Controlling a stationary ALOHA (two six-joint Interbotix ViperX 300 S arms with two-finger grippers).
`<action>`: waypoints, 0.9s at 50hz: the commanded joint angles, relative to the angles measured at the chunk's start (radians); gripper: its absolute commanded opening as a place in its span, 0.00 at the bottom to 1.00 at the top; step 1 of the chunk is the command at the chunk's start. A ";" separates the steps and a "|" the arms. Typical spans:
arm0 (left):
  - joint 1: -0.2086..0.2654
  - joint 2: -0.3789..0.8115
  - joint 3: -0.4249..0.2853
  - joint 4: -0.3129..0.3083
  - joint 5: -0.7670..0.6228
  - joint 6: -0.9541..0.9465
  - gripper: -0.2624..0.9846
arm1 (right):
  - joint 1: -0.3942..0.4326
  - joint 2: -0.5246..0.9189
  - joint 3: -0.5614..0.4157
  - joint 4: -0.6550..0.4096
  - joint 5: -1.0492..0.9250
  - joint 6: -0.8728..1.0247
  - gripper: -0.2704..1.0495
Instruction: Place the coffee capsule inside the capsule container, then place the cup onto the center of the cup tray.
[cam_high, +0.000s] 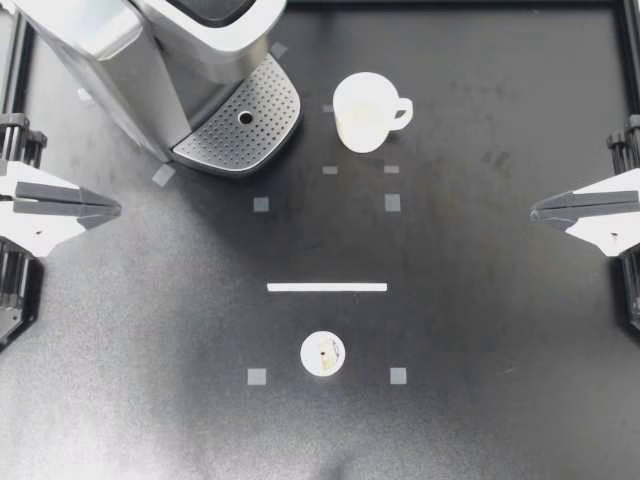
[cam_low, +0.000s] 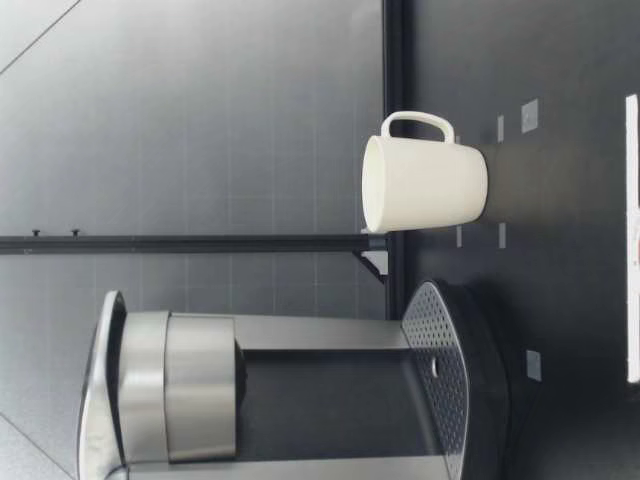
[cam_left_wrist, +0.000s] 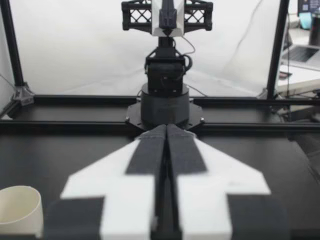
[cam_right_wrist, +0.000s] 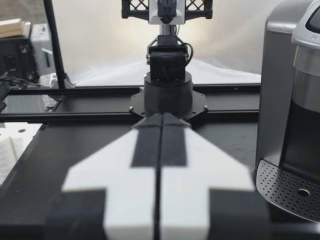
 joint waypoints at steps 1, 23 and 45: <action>0.021 0.000 -0.009 0.000 -0.026 0.000 0.38 | -0.002 0.009 -0.018 0.000 -0.008 0.003 0.35; 0.021 0.000 -0.003 0.000 -0.044 0.011 0.35 | 0.006 0.414 -0.206 0.012 0.153 0.052 0.34; 0.021 0.000 -0.002 0.000 -0.044 0.011 0.35 | 0.124 0.718 -0.314 0.012 0.305 0.123 0.79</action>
